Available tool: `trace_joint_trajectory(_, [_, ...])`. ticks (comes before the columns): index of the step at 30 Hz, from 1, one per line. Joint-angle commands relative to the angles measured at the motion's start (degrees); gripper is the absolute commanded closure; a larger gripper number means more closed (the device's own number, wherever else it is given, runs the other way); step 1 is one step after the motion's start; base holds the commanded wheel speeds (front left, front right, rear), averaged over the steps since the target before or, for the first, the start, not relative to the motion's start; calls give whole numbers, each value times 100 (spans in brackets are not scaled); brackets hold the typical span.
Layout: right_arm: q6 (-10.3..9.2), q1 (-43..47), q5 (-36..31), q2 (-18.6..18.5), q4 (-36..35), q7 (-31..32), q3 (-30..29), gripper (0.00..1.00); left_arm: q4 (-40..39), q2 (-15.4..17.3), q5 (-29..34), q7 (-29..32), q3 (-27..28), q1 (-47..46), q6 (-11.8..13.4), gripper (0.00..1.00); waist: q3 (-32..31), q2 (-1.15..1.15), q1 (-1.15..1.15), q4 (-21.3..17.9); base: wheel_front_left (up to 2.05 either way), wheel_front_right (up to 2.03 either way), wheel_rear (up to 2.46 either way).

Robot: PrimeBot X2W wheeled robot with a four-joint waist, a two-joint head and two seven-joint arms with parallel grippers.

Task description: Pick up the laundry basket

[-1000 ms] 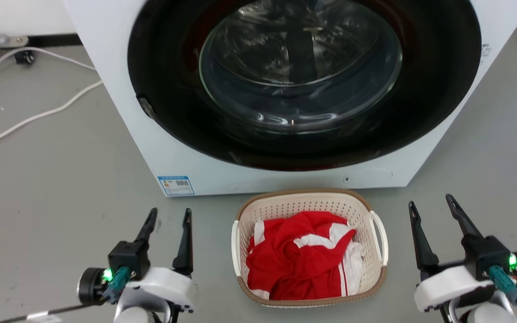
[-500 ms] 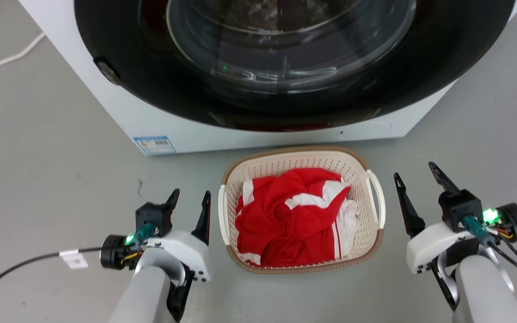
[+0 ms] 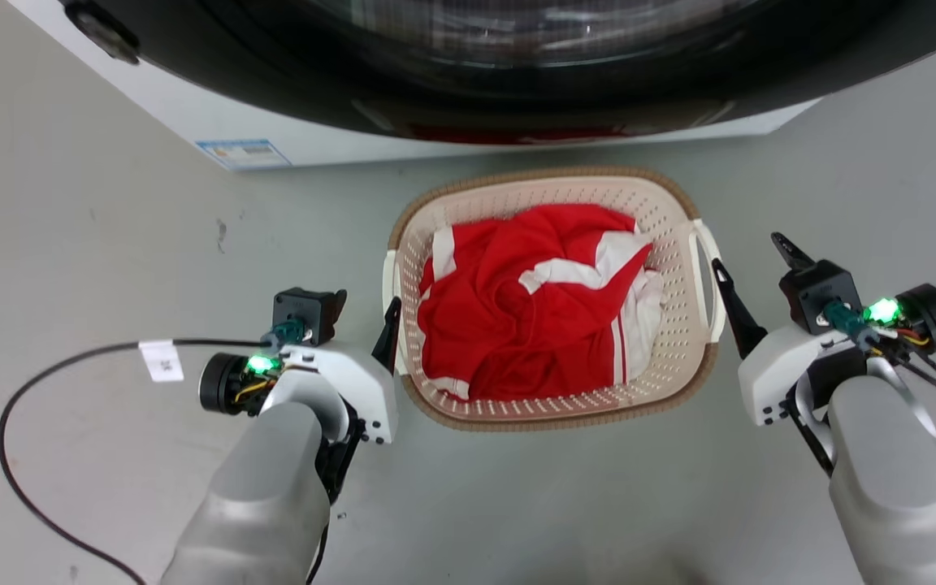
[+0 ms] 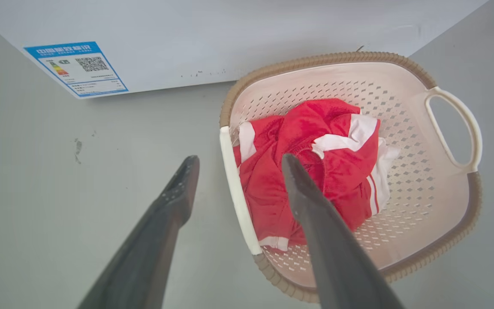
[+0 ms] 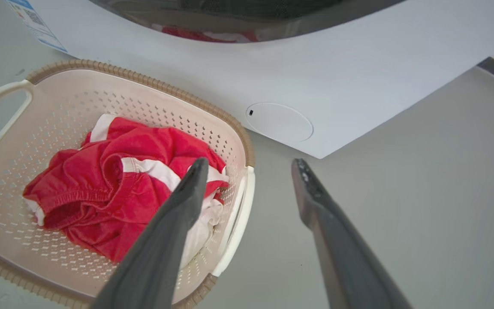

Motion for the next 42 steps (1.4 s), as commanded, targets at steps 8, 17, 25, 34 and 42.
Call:
trace_joint_trajectory(8, [-6, -875, 131, -147, 888, -13, 251, 0, 653, 11, -502, 15, -532, -824, -75, 0, 834, 0, -1, 51, 0, 0, 0])
trace_joint_trajectory(17, [-6, -1434, 176, -181, 1721, -11, 246, 0, 834, 11, -978, 31, -1048, -1264, -99, 0, 1277, 0, -1, 88, 0, 0, 0])
trace_joint_trajectory(25, [-6, -1690, 250, -61, 2244, -12, 223, 0, 951, 11, -1295, 48, -1436, -1460, -94, 0, 1520, 0, -1, 83, 0, 0, 0])
trace_joint_trajectory(34, [-6, -1838, 297, 26, 2524, -12, 254, 0, 1070, 12, -1493, 33, -1729, -1593, -63, 0, 1696, 0, -1, 62, 0, 0, 0])
trace_joint_trajectory(42, [-6, -1939, 383, 76, 2667, -12, 318, 0, 1140, 11, -1697, 42, -1938, -1700, -62, 0, 1845, 0, -1, 63, 0, 0, 0])
